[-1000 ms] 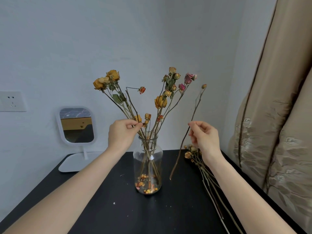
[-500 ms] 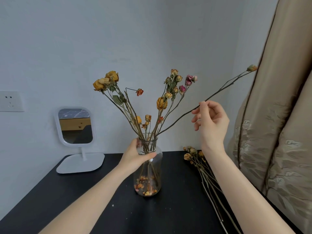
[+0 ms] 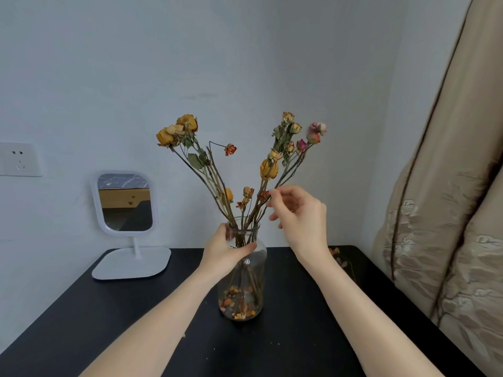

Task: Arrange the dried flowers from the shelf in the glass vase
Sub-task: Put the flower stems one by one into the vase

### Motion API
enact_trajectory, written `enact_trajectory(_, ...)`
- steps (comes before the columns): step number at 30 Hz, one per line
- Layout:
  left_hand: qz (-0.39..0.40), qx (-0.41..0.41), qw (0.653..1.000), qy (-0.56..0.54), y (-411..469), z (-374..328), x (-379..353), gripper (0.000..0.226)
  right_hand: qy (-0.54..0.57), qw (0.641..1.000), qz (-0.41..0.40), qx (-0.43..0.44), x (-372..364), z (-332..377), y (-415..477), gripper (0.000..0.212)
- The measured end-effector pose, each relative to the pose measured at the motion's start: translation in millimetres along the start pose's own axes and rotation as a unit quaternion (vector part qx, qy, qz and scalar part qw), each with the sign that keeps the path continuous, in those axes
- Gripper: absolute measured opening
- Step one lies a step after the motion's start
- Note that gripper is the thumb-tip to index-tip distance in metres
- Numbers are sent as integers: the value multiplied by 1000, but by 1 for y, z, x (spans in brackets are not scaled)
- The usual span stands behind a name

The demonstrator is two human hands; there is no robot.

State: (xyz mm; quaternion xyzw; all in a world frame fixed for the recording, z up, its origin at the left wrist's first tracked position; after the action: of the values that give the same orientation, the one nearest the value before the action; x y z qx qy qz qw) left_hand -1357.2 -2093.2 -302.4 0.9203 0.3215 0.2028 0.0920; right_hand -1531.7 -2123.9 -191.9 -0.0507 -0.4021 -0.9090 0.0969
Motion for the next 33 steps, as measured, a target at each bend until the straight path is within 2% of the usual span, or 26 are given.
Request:
enact_trajectory(6,18,20,1000,-11,6,5,-3,53,-121,992,-2,23,-17,1,6,17)
enact_trajectory(11,26,35,999,-23,8,3,-6,61,-190,982,19,-6,-38,-16,0,21)
enact_trajectory(14,-25,31,999,15,9,-2,0,72,-220,974,37,-34,-47,-27,-1,21)
enact_trajectory(17,-85,9,994,68,9,-9,7,73,-218,973,59,-52,-52,-32,-1,23)
enact_trajectory(22,-95,-5,993,69,7,-11,8,81,-173,984,21,-24,-44,-20,2,21)
enact_trajectory(28,-78,-24,995,57,5,-11,9,65,-232,972,33,-16,-49,-20,-4,21)
enact_trajectory(33,-28,-10,999,13,7,-6,5,58,-292,954,68,10,-62,-15,-12,22)
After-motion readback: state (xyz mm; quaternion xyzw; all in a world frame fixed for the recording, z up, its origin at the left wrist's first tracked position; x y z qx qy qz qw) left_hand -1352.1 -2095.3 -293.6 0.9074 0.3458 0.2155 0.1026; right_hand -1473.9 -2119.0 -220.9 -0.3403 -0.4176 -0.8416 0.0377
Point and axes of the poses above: each hand's wrist, its own y-axis towards the middle knuckle, its own x-axis out of the back of the hand, z = x × y, the point moved 9 cm from there along y, towards the middle knuckle, and after that the axes turned 4 degrees about -y, right-handed, at the moved point
